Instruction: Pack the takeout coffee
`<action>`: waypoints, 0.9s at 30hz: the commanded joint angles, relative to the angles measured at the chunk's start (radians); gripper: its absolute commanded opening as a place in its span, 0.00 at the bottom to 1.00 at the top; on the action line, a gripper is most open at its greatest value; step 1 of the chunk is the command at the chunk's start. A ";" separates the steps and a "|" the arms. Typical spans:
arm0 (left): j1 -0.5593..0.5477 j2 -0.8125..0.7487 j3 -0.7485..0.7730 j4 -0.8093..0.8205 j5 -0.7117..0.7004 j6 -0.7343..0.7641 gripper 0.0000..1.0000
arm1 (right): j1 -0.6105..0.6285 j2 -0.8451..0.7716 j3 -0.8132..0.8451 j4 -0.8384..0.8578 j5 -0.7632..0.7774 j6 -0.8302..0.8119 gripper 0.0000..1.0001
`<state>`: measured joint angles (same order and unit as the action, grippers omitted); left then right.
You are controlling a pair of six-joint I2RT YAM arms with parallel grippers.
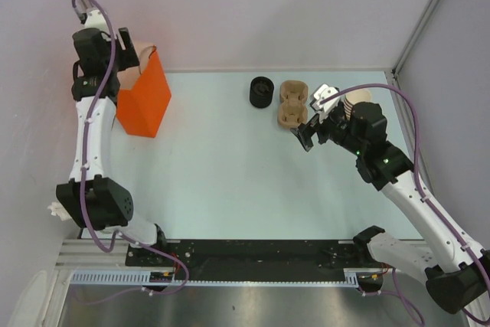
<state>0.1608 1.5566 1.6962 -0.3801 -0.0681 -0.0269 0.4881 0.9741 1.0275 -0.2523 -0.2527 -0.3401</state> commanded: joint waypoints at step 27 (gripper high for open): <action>-0.222 -0.480 -0.480 -0.031 0.640 0.309 0.99 | -0.098 0.031 -0.032 0.091 0.018 0.056 1.00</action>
<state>0.0124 1.0760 1.2526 -0.3580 0.5053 0.1280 0.4244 1.0069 1.0054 -0.2173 -0.2489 -0.3096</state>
